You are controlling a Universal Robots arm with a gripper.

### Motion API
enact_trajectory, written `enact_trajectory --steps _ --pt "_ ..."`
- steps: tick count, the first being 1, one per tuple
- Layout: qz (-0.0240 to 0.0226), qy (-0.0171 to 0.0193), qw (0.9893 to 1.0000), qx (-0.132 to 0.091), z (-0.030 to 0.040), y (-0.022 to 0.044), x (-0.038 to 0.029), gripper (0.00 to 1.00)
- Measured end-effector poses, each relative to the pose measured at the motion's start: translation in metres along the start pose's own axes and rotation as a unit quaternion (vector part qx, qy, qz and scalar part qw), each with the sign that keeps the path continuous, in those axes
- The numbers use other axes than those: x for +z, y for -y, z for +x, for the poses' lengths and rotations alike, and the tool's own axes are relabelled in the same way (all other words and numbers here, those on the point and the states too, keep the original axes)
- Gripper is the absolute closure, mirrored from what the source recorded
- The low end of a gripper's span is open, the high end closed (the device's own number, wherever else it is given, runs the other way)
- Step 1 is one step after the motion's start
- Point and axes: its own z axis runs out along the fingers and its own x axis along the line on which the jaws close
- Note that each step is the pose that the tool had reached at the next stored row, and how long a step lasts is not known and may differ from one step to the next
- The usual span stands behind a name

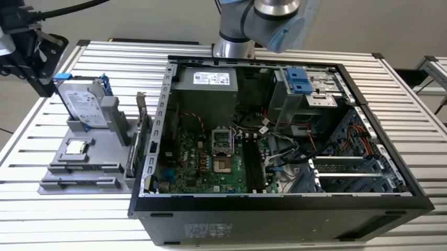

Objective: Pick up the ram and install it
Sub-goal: 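Reach for the ram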

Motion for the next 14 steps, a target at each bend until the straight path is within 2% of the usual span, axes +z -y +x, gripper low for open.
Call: enact_trajectory --steps 14 --pt "0.0000 0.0000 1.0000 0.000 -0.0002 0.0217 -0.0013 1.00"
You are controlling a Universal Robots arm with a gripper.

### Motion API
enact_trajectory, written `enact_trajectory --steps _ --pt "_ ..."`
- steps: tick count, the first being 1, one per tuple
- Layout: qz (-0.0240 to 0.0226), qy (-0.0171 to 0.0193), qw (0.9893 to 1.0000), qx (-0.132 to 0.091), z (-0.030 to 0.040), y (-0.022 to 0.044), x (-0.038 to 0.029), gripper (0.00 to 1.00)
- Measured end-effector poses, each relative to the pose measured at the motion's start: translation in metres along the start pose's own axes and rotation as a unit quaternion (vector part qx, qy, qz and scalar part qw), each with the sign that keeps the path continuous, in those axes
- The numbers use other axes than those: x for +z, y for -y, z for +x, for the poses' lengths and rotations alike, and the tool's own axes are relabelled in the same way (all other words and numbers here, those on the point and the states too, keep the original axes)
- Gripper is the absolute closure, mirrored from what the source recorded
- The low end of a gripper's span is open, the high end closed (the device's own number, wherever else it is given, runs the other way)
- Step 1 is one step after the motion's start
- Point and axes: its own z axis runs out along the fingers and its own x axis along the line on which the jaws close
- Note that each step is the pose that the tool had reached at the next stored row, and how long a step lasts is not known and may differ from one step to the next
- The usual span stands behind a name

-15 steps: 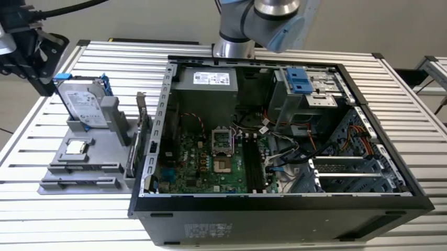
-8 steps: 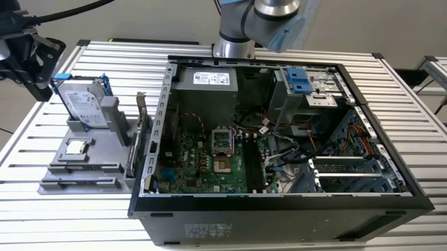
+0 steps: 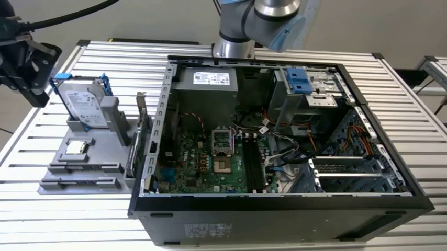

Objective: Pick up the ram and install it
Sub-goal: 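Reach for the ram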

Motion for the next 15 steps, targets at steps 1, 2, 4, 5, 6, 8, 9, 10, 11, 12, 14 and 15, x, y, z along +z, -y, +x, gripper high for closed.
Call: enact_trajectory --steps 1,2,4,5,6,8,9,10,11,12,14,15 --pt "0.0000 0.0000 1.0000 0.000 0.0000 0.0015 -0.0001 1.00" --pt "0.0000 0.0000 1.0000 0.000 0.0000 0.0029 -0.0002 1.00" --pt "0.0000 0.0000 1.0000 0.000 0.0000 0.0052 -0.0003 1.00" --pt "0.0000 0.0000 1.0000 0.000 0.0000 0.0054 -0.0004 1.00" --pt "0.0000 0.0000 1.0000 0.000 0.0000 0.0054 -0.0004 1.00" --pt "0.0000 -0.0008 1.0000 0.000 0.0000 0.0055 -0.0003 1.00" --pt "0.0000 0.0018 1.0000 0.000 -0.0001 0.0055 -0.0003 1.00" --pt "0.0000 0.0018 1.0000 0.000 -0.0001 0.0055 -0.0003 1.00" --pt "0.0000 0.0018 1.0000 0.000 0.0000 0.0055 -0.0003 1.00" --pt "0.0000 0.0018 1.0000 0.000 0.0000 0.0055 -0.0004 1.00" --pt "0.0000 0.0017 1.0000 0.000 0.0000 0.0055 -0.0004 1.00" --pt "0.0000 0.0018 1.0000 0.000 0.0000 0.0055 -0.0003 1.00"
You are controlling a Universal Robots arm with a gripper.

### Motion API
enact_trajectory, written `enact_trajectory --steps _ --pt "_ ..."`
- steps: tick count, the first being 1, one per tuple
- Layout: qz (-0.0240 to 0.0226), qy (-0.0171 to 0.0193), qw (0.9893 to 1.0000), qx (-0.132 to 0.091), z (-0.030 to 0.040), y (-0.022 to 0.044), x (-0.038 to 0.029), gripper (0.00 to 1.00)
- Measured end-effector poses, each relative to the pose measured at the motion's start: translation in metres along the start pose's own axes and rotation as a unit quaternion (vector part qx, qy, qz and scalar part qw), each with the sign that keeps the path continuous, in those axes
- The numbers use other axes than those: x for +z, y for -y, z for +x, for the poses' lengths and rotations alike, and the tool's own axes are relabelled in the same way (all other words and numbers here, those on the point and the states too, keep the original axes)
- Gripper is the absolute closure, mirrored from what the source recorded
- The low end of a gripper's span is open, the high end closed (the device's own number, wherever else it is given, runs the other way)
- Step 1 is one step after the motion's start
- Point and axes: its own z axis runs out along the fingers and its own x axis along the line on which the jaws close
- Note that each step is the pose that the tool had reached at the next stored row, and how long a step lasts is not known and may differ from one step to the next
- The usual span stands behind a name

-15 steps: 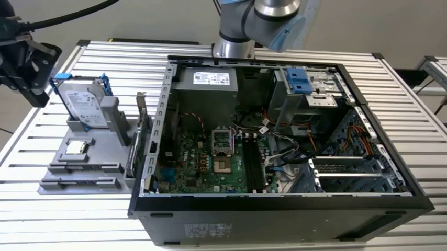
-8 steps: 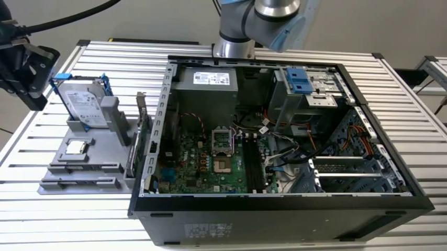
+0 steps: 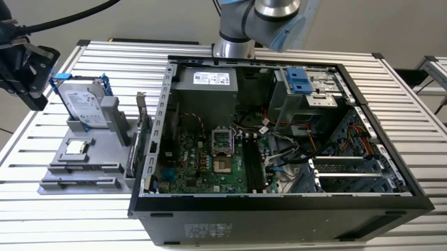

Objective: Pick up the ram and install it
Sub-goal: 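Reach for the ram, then pick up the ram and move it above insertion slot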

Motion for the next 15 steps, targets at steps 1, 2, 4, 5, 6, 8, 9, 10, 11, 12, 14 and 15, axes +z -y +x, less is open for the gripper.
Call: enact_trajectory --steps 1,2,4,5,6,8,9,10,11,12,14,15 --pt "0.0000 0.0000 1.0000 0.001 0.0000 0.0000 0.0000 1.00" --pt "0.0000 0.0000 1.0000 0.002 0.0000 0.0000 0.0000 1.00" --pt "0.0000 0.0003 1.0000 0.004 0.0000 0.0000 0.0000 1.00" --pt "0.0001 0.0003 1.0000 0.005 0.0000 0.0000 0.0000 1.00" --pt "0.0001 0.0004 1.0000 0.007 0.0000 0.0000 0.0000 1.00" --pt "0.0001 0.0005 1.0000 0.009 0.0000 0.0000 0.0000 1.00" --pt "0.0001 0.0005 0.9999 0.011 0.0000 0.0000 0.0000 1.00" --pt "0.0001 0.0005 0.9999 0.012 0.0000 0.0000 0.0000 1.00" --pt "0.0002 0.0006 0.9999 0.014 0.0000 0.0000 0.0000 1.00" --pt "0.0002 0.0006 0.9999 0.015 0.0000 0.0000 0.0000 1.00" --pt "0.0002 0.0007 0.9998 0.018 0.0000 0.0000 0.0000 1.00" --pt "0.0003 0.0008 0.9998 0.020 0.0000 0.0000 0.0000 1.00"
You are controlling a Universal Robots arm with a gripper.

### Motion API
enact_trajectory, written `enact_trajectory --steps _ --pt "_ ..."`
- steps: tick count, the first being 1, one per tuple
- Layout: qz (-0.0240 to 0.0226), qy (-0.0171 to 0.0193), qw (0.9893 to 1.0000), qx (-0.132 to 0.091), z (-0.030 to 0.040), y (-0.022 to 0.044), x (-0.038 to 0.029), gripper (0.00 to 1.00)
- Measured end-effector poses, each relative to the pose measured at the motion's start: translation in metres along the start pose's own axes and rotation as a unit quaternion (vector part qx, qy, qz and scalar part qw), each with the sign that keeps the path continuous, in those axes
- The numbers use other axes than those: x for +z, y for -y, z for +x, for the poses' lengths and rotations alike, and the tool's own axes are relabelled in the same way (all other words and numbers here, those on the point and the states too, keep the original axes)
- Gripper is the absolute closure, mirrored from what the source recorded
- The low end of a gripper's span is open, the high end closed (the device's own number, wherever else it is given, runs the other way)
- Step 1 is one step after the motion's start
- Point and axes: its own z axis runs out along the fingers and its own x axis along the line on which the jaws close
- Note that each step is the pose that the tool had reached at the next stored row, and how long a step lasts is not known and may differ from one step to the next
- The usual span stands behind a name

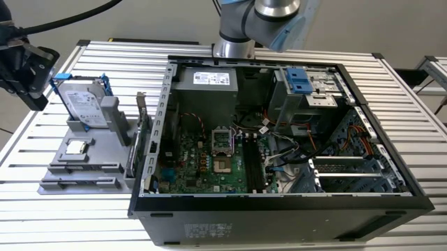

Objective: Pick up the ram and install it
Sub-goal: 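Pick up the ram and move it above insertion slot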

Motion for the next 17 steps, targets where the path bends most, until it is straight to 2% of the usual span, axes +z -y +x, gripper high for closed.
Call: enact_trajectory --steps 9,17 --pt "0.0003 -0.0003 0.9998 0.021 0.0001 0.0000 0.0003 1.00" --pt "0.0008 -0.0025 0.9990 0.045 0.0001 0.0000 0.0006 1.00"
